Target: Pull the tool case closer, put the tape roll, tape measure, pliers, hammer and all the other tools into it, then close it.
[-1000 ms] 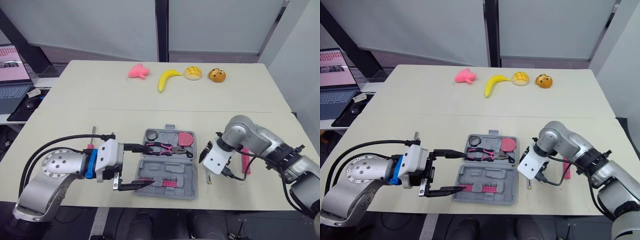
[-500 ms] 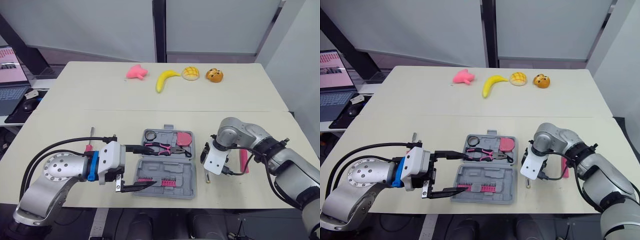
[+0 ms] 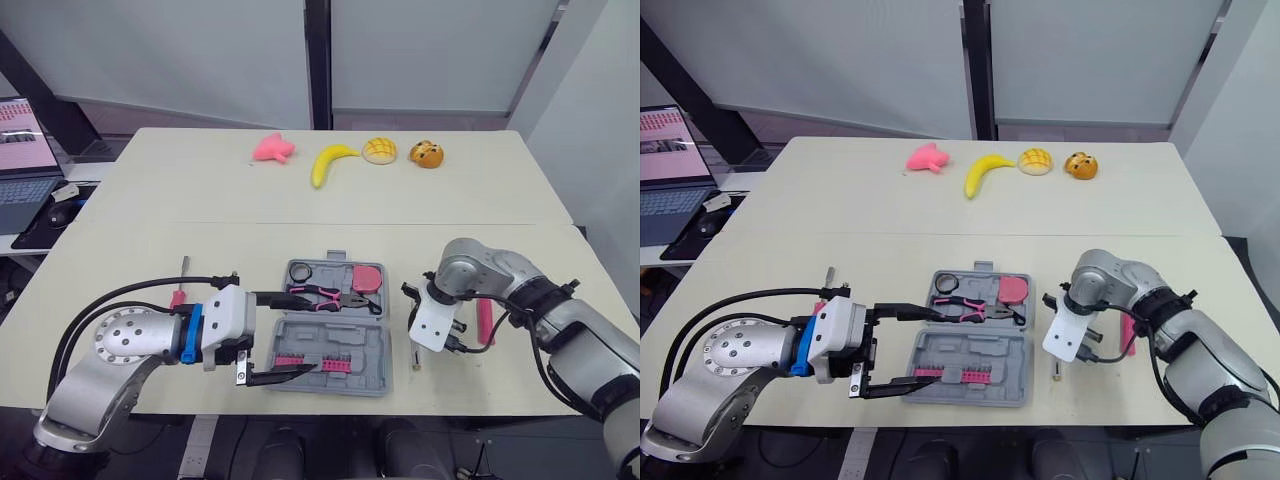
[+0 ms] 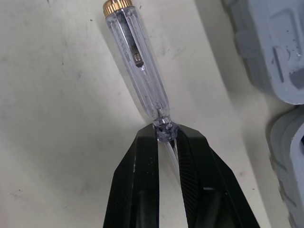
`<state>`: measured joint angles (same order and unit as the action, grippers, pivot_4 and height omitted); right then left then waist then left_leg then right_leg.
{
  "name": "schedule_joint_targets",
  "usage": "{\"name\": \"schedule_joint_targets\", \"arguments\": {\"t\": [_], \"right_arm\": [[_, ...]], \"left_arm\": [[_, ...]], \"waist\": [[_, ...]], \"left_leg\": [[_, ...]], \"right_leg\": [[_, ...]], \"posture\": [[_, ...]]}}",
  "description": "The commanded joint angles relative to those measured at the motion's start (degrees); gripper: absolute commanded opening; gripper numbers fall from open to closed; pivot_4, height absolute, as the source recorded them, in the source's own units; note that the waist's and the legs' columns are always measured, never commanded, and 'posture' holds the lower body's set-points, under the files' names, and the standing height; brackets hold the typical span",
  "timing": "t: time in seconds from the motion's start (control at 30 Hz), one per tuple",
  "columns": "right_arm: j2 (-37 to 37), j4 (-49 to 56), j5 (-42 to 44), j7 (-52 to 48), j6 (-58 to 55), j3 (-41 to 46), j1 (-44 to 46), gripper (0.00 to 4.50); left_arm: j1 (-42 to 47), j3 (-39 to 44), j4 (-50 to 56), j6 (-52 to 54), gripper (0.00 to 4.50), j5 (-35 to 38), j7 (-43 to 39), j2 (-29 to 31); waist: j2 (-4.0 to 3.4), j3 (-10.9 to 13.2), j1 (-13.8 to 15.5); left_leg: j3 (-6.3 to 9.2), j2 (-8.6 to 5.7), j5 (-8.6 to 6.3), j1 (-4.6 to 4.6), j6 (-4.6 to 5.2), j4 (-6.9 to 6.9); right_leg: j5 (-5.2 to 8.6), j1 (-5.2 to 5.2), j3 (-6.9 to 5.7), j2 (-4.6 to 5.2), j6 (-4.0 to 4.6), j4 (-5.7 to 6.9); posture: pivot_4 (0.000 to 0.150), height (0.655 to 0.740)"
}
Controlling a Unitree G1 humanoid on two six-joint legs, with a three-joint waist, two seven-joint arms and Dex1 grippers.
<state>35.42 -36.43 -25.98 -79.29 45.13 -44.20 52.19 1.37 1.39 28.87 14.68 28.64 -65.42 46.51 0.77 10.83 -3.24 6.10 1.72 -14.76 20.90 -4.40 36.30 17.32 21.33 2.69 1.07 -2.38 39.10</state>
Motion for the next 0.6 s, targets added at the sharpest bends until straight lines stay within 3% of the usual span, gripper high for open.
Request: {"name": "schedule_joint_targets", "arguments": {"t": [0.03, 0.13, 0.33, 0.6], "right_arm": [[2.0, 5.3, 4.3, -3.5, -2.8, 2.3, -1.3, 0.30], [4.7, 10.0, 6.4, -5.8, -5.9, 3.8, -2.7, 0.30], [13.4, 28.8, 14.9, -10.3, -24.1, 11.7, -10.2, 0.30], [21.5, 51.2, 25.7, -8.1, -66.3, 25.0, -24.6, 0.30]], "left_arm": [[0.3, -0.5, 0.7, -1.0, 4.50, -0.3, 0.2, -0.3], [0.4, -0.7, 0.5, -1.2, 4.50, -0.6, 0.0, -0.5], [1.1, -1.3, -0.4, -1.8, 4.50, -0.9, -0.4, -1.1], [2.0, -2.2, -1.4, -2.5, 4.50, -1.0, -0.6, -1.9]], "waist": [[-0.02, 0.0, 0.1], [-0.07, 0.0, 0.1], [-0.07, 0.1, 0.6], [-0.06, 0.1, 1.2]], "left_leg": [[0.00, 0.00, 0.00, 0.01, 0.00, 0.00], [0.00, -0.02, 0.00, 0.04, 0.00, -0.05], [0.02, -0.03, -0.01, 0.06, 0.00, -0.16], [-0.01, -0.03, -0.01, 0.06, 0.00, -0.15]], "right_leg": [[0.00, 0.01, 0.00, 0.01, 0.00, 0.00], [0.00, 0.03, 0.00, 0.03, 0.00, -0.02], [0.01, 0.05, -0.03, 0.05, 0.00, -0.07], [0.01, 0.05, -0.01, 0.04, -0.01, -0.09]], "posture": [[0.150, 0.7400], [0.150, 0.7400], [0.150, 0.7400], [0.150, 0.7400]]}}
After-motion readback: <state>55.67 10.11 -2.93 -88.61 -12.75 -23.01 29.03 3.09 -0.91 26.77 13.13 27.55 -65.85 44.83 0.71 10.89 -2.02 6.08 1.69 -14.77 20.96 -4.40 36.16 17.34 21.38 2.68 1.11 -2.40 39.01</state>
